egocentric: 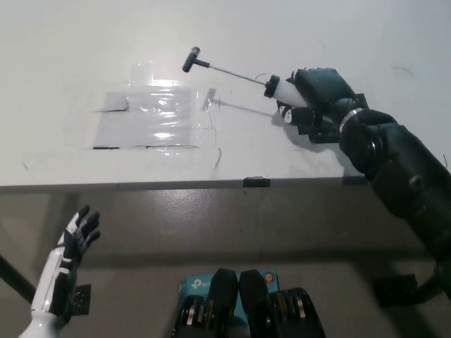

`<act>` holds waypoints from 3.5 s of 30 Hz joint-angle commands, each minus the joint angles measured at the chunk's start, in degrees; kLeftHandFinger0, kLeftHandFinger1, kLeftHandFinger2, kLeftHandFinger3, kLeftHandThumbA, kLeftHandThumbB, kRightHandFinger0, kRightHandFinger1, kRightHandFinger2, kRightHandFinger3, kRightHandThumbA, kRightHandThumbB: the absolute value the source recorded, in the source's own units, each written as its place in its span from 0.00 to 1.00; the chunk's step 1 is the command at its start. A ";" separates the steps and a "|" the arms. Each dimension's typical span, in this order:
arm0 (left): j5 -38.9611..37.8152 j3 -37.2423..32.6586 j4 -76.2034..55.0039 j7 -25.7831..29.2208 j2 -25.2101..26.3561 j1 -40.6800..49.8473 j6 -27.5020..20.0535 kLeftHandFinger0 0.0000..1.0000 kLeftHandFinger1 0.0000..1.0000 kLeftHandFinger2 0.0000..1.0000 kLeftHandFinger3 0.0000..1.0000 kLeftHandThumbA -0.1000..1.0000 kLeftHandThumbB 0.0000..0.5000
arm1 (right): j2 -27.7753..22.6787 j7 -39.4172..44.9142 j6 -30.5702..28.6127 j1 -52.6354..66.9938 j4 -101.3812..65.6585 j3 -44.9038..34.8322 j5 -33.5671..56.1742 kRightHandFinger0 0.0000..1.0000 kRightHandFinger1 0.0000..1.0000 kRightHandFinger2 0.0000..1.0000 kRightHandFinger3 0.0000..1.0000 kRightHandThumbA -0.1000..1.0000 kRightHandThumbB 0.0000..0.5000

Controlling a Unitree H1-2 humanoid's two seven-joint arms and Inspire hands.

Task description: The robot uses right hand to pick up a small white air pumper and uses its left hand to compress it, and then puts it on the desk

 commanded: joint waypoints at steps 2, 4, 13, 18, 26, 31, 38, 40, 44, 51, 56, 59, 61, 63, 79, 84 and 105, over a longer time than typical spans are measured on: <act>-5.03 2.78 -13.81 0.62 0.52 -0.91 -3.46 1.00 1.00 1.00 1.00 1.00 0.47 | -5.30 8.77 2.21 3.76 -22.75 -3.53 3.78 0.00 0.43 0.80 0.92 0.00 0.28; -5.72 3.50 -19.49 1.71 0.28 -1.20 -1.05 1.00 1.00 1.00 1.00 1.00 0.56 | -6.43 11.88 4.86 6.11 -30.31 -3.54 3.39 0.00 0.45 0.82 0.95 0.00 0.27; -11.39 4.94 -27.80 2.09 1.16 -4.14 2.93 1.00 1.00 1.00 1.00 1.00 0.67 | -9.35 19.61 9.51 11.52 -47.31 -4.91 3.96 0.03 0.56 0.85 1.00 0.00 0.21; -9.31 5.28 -19.64 0.49 2.76 -8.39 4.54 1.00 1.00 1.00 1.00 1.00 0.59 | -9.59 21.79 9.45 14.20 -51.87 -4.40 4.10 0.03 0.54 0.81 0.94 0.00 0.26; -4.78 3.82 -4.85 0.24 2.52 -19.17 3.09 1.00 1.00 1.00 1.00 1.00 0.48 | -9.46 28.09 13.91 14.87 -58.42 -3.51 2.89 0.00 0.54 0.83 0.95 0.00 0.26; 0.99 1.35 -0.67 1.05 1.75 -20.67 3.60 1.00 1.00 1.00 1.00 1.00 0.53 | -9.56 30.55 13.34 15.22 -61.18 -1.78 -0.71 0.02 0.55 0.83 0.93 0.00 0.34; 2.26 -0.59 -1.48 1.64 -1.92 -18.74 4.43 1.00 1.00 1.00 1.00 1.00 0.49 | -8.19 34.31 15.24 16.69 -65.04 -0.92 -0.83 0.01 0.53 0.84 0.91 0.00 0.35; 1.85 -0.89 -2.56 1.71 -3.04 -18.77 4.96 1.00 1.00 1.00 1.00 1.00 0.48 | -8.57 35.31 14.75 16.37 -65.30 -1.08 -0.72 0.01 0.54 0.84 0.95 0.00 0.33; 2.25 -1.32 -4.51 1.55 -4.17 -18.54 6.12 1.00 1.00 1.00 1.00 1.00 0.46 | -8.64 36.49 15.57 15.80 -65.04 -1.79 -1.05 0.02 0.55 0.84 0.96 0.00 0.33; 2.66 -2.20 -7.05 1.20 -6.13 -18.92 7.26 1.00 1.00 1.00 1.00 1.00 0.50 | -8.66 37.39 15.76 15.23 -64.73 -2.83 -1.80 0.03 0.56 0.86 0.91 0.00 0.34; 2.98 -2.31 -8.87 1.14 -6.54 -18.70 7.74 1.00 1.00 1.00 1.00 1.00 0.50 | -8.64 37.83 15.26 14.77 -64.44 -3.35 -1.48 0.03 0.56 0.85 0.89 0.00 0.32; 2.82 -2.10 -9.66 1.16 -6.59 -18.92 8.47 1.00 1.00 1.00 1.00 1.00 0.50 | -8.52 38.52 15.99 14.33 -64.24 -3.60 -1.62 0.04 0.54 0.83 0.80 0.00 0.33; 3.00 -2.13 -10.15 1.20 -6.63 -18.77 8.70 1.00 1.00 1.00 1.00 1.00 0.50 | -8.50 37.54 14.55 14.54 -63.49 -3.73 -1.48 0.02 0.52 0.82 0.76 0.00 0.33; 3.57 -2.23 -10.85 1.40 -6.77 -18.71 9.23 1.00 1.00 1.00 1.00 1.00 0.51 | -8.34 37.45 14.29 14.59 -63.28 -3.64 -1.53 0.02 0.52 0.83 0.77 0.00 0.34; 3.60 -1.58 -11.43 1.79 -7.73 -18.94 9.56 1.00 1.00 1.00 1.00 1.00 0.50 | -5.68 38.54 13.69 14.74 -62.96 -2.43 -0.91 0.01 0.53 0.82 0.87 0.00 0.33; 3.40 -0.99 -12.02 1.82 -7.82 -19.44 10.16 1.00 1.00 1.00 1.00 1.00 0.46 | -4.91 40.17 15.03 14.32 -63.52 -2.17 -1.03 0.00 0.52 0.81 0.85 0.00 0.33; 3.68 -2.20 -15.27 2.71 -9.81 -19.29 9.32 1.00 1.00 1.00 1.00 1.00 0.37 | 4.04 38.34 13.01 9.21 -54.47 3.59 -6.77 0.00 0.34 0.75 0.41 0.00 0.45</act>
